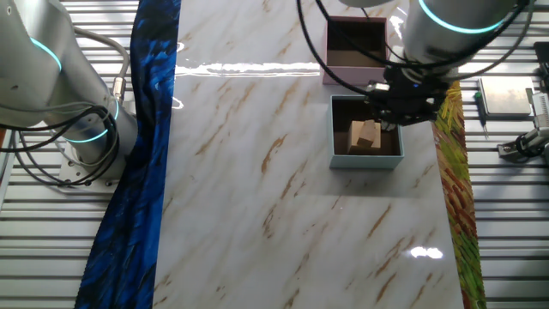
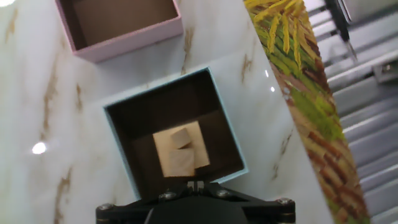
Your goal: Move an object from one box to another
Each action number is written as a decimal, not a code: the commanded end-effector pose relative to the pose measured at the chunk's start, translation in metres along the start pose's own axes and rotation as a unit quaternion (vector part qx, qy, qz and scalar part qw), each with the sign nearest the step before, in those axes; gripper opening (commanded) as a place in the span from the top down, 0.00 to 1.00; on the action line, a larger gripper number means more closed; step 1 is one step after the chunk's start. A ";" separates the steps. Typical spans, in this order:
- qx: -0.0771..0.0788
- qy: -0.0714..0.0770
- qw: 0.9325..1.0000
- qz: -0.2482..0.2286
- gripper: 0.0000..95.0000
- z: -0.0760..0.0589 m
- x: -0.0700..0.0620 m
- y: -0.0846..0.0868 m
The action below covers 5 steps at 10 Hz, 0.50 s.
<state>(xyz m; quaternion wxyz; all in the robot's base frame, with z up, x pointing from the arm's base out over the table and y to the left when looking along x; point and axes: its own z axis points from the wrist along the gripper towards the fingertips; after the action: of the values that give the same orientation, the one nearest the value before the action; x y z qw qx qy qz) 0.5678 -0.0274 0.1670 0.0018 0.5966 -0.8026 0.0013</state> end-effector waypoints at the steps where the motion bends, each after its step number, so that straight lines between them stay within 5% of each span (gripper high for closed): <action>1: 0.001 0.000 1.000 -0.001 1.00 0.001 0.000 0.001; 5: 0.000 0.018 1.000 -0.017 1.00 0.001 0.000 0.001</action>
<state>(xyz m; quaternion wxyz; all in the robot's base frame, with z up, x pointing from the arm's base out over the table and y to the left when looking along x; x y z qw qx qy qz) 0.5682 -0.0263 0.1648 0.0199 0.6051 -0.7958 0.0136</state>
